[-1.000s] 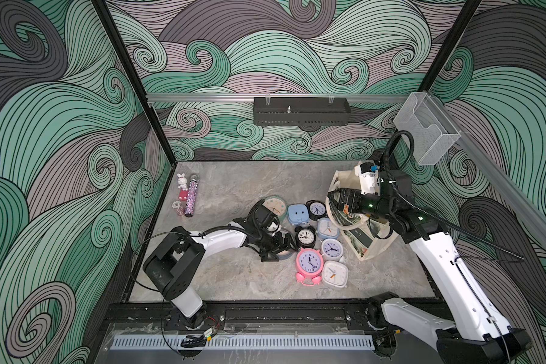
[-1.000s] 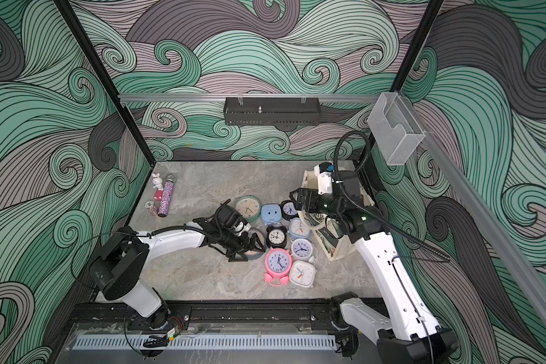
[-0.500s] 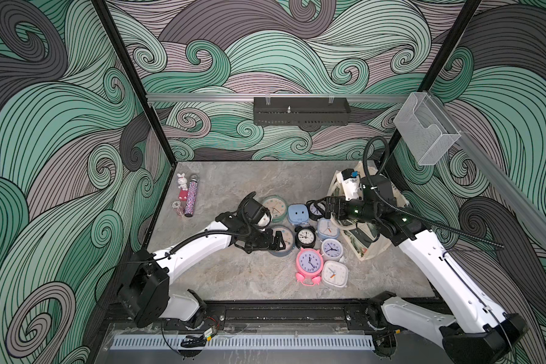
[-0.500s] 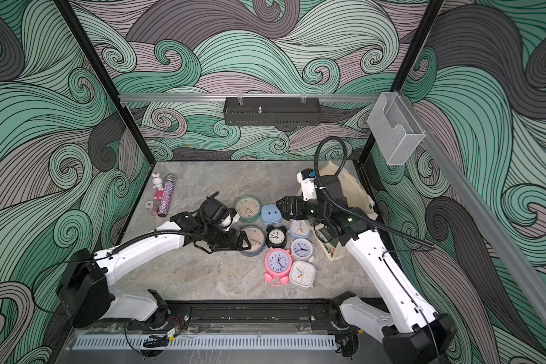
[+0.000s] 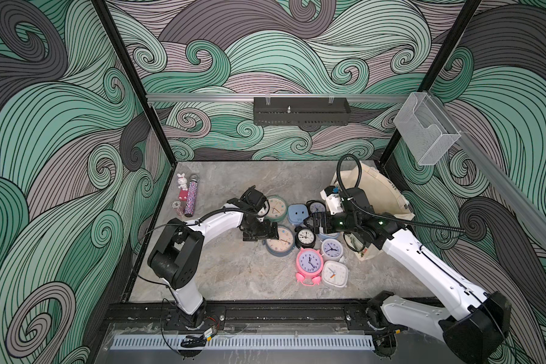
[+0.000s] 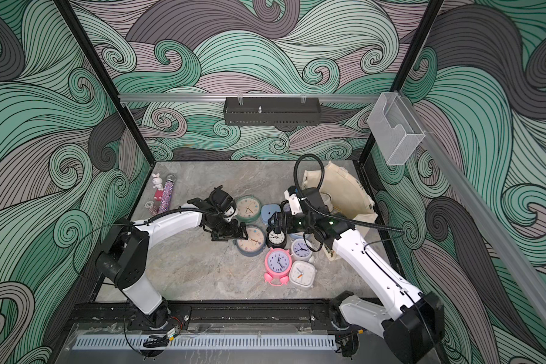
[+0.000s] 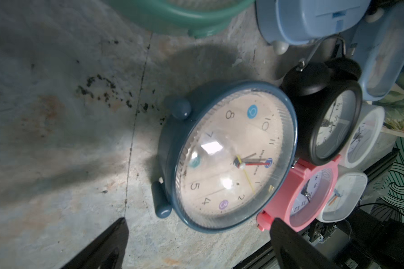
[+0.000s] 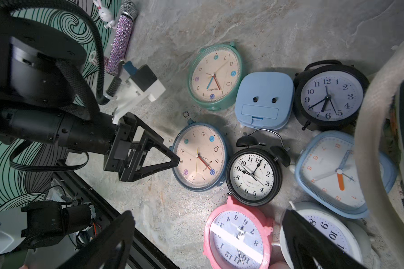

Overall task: Put the alarm clock into the canvas bag
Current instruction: Adjust the alarm at the center of the board.

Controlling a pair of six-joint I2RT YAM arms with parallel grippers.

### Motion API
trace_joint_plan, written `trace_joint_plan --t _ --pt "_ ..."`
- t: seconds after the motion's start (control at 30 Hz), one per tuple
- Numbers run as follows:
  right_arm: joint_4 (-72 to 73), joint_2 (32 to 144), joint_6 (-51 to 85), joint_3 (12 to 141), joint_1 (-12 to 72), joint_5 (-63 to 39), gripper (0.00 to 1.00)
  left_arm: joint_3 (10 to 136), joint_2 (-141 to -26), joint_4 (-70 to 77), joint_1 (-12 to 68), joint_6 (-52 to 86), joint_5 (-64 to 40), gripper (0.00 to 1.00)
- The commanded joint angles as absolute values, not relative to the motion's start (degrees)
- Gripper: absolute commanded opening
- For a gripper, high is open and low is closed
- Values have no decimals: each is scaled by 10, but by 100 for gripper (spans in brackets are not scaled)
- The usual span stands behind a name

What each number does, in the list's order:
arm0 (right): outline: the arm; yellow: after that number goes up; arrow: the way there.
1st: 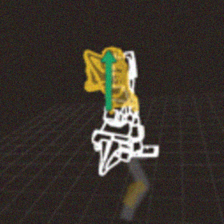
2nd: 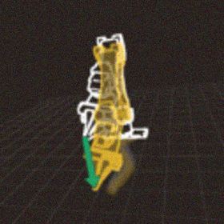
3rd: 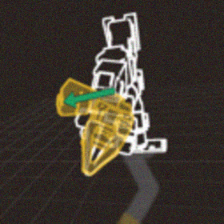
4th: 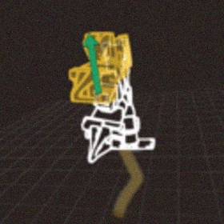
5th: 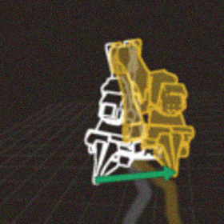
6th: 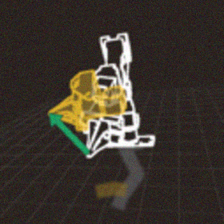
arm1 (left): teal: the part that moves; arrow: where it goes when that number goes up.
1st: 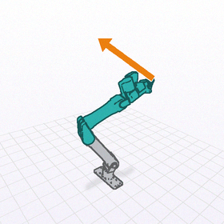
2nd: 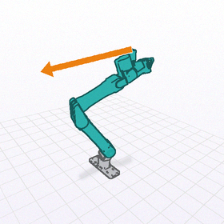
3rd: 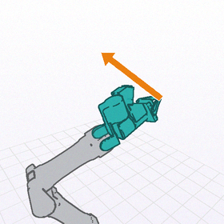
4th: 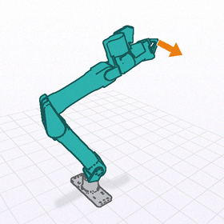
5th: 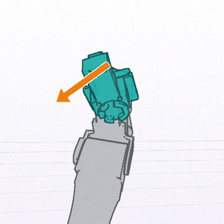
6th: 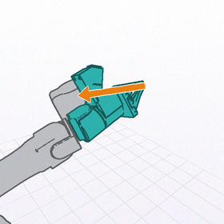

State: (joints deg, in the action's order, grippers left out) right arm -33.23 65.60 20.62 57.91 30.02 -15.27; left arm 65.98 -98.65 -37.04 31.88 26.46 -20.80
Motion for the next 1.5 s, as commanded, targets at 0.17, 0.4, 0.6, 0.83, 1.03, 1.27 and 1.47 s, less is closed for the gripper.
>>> trace_joint_plan --t 0.17,0.4,0.6,0.83,1.03,1.27,1.47 --pt "-315 657 213 580 304 -163 100 678 -1035 -339 315 262 -257 99" --pt "-311 657 213 579 304 -166 100 628 -994 -301 329 271 -294 99" --pt "-306 655 216 573 304 -173 100 605 -967 -295 352 278 -298 99" --pt "-304 652 217 566 304 -173 100 596 -948 -282 389 279 -300 99" --pt "-306 648 218 564 304 -171 100 597 -950 -270 429 307 -304 99" --pt "-306 646 218 562 303 -173 100 608 -953 -270 472 318 -304 99" --pt "-301 637 215 557 303 -170 100 638 -900 -420 471 217 -212 99"
